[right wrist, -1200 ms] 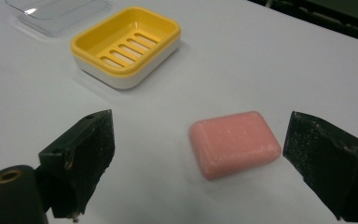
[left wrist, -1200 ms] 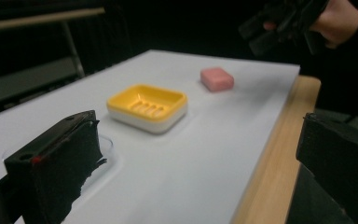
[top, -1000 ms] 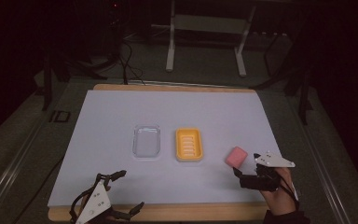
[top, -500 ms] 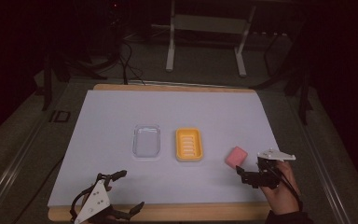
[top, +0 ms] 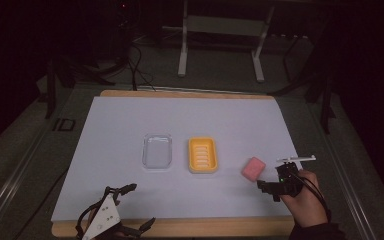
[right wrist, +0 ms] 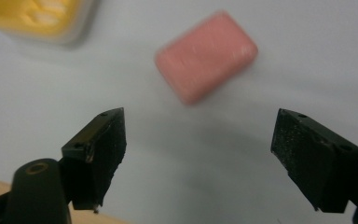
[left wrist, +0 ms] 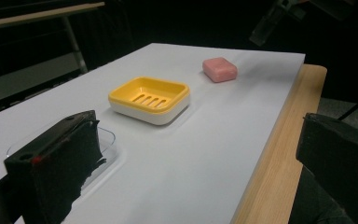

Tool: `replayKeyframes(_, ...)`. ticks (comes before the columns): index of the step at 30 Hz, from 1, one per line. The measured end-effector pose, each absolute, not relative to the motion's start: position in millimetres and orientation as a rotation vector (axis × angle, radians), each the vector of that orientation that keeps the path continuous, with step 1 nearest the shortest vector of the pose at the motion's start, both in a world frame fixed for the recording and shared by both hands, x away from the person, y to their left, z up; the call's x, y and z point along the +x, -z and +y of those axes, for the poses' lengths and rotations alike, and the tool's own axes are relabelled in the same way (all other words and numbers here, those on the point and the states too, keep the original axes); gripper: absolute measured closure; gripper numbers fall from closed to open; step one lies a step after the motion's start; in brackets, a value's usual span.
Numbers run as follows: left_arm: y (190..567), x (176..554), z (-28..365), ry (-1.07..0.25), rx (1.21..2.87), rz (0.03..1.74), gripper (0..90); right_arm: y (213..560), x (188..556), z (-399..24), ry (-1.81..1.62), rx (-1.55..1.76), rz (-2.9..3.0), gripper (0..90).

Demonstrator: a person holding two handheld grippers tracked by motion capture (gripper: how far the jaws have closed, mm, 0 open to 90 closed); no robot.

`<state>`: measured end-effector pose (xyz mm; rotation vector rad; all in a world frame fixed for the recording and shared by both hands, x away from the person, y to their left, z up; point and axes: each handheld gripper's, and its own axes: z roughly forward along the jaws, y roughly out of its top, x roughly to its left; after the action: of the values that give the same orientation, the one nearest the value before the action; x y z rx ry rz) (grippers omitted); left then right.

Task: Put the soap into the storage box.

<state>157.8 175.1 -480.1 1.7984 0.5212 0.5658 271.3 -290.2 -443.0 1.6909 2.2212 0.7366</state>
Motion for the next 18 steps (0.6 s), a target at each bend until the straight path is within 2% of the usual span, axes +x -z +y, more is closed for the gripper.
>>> replayKeyframes(9, 481, 157, 174, -0.566, 1.805, 0.518, 0.5, 446, 279, -279, -0.491, 1.920, 2.368, 14.1)
replayKeyframes(18, 481, 157, 173, -0.567, 1.807, 0.517, 0.5, 445, 283, -273, -0.400, 2.060, 2.325, 16.7)
